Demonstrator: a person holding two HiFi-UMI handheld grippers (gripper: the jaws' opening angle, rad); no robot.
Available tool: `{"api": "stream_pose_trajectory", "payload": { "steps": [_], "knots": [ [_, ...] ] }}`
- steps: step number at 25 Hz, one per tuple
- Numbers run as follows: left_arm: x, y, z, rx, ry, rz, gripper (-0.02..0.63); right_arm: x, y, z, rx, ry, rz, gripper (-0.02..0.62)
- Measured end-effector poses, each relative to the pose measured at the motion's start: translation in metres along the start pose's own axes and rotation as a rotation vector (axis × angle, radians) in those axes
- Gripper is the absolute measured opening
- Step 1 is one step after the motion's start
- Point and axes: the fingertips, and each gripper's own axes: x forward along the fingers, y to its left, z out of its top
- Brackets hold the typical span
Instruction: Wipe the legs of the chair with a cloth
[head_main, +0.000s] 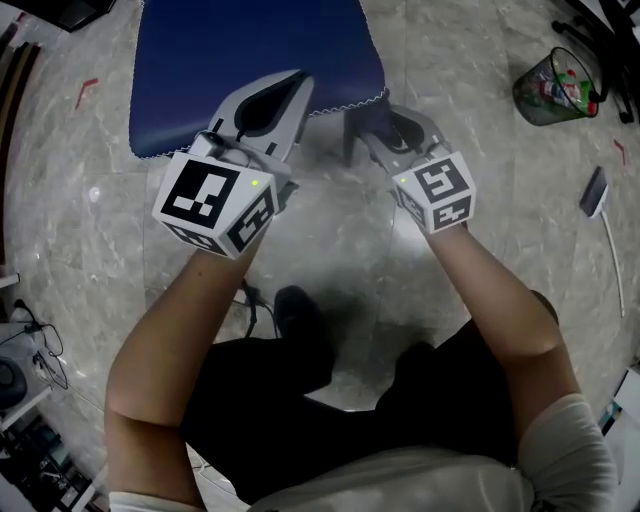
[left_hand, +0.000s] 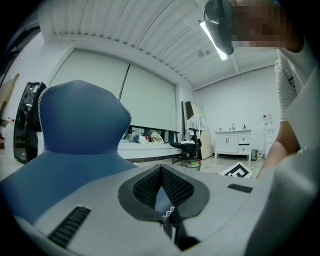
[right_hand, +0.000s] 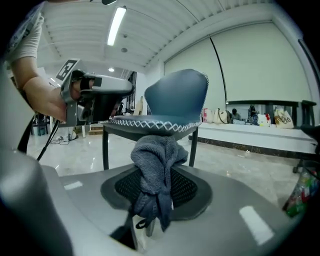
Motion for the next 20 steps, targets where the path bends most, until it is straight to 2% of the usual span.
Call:
{"api": "stream_pose_trajectory", "payload": {
  "steps": [5,8,11,16,18,20],
  "knots": [
    [0.001,0.001,0.0,-0.043,-0.005,-0.013,0.006,0.02,0.004,-0.054,0.047,0.037,0.023,0.14],
    [0.002,-0.001,-0.001,-0.023,0.001,-0.026,0.006,0.036,0.01,-0.105,0.065,0.097,0.03,0.141],
    [0.002,0.001,-0.002,-0.014,-0.002,-0.037,0.006,0.055,0.016,-0.167,0.089,0.2,0.035,0.143],
    [-0.001,0.001,-0.004,-0.018,-0.01,-0.052,0.006,0.079,0.025,-0.27,0.118,0.459,0.039,0.143],
    [-0.002,0.003,-0.004,-0.028,-0.002,-0.052,0.006,0.085,0.029,-0.288,0.151,0.522,0.045,0.143],
    [-0.003,0.004,-0.004,-0.029,-0.001,-0.053,0.006,0.087,0.03,-0.287,0.159,0.529,0.045,0.143]
  ]
}}
